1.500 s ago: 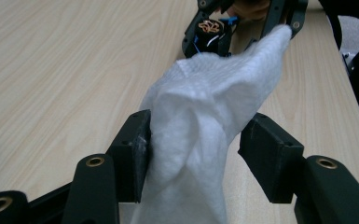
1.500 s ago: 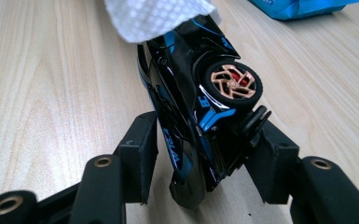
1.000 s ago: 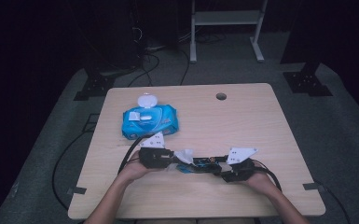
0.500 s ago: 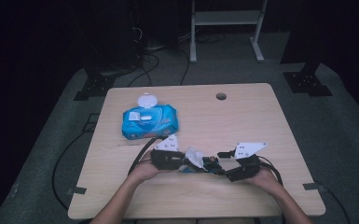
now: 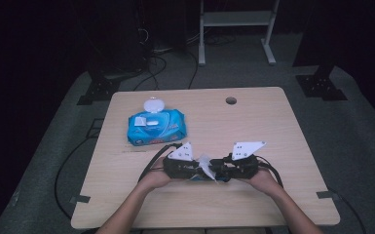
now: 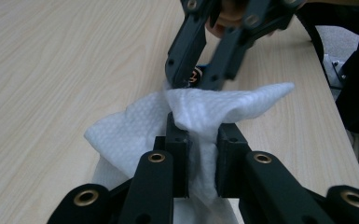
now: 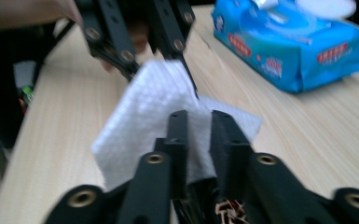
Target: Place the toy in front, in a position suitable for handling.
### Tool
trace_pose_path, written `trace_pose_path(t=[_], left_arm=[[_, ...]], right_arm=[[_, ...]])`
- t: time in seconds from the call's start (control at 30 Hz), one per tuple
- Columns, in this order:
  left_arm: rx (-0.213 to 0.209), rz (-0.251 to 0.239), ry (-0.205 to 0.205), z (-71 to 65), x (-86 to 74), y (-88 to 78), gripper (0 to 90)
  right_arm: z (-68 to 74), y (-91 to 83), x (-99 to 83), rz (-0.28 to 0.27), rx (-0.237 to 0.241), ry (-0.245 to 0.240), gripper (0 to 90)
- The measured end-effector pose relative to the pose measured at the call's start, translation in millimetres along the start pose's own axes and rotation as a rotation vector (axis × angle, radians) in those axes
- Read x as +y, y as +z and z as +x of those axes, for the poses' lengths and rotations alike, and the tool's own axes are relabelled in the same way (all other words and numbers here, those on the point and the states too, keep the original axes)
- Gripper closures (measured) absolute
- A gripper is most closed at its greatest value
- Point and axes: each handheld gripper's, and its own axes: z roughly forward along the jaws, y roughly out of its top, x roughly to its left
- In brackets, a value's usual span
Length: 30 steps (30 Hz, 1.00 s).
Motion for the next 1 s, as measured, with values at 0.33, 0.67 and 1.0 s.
trace_pose_path(t=[0.33, 0.67, 1.0], left_arm=[[-0.034, -0.012, -0.051, 1.9, -3.3, -11.8, 53.4], [-0.022, -0.015, -0.097, 9.8, -14.8, -19.7, 54.6], [0.045, -0.011, -0.041, 3.1, -9.1, -13.1, 82.8]], right_arm=[[1.4, 5.4, -4.6, 0.019, -0.018, 0.002, 87.0], [1.5, 5.4, -6.1, 0.009, -0.025, 0.009, 86.6], [-1.7, -1.8, -6.2, 0.018, -0.036, 0.048, 59.6]])
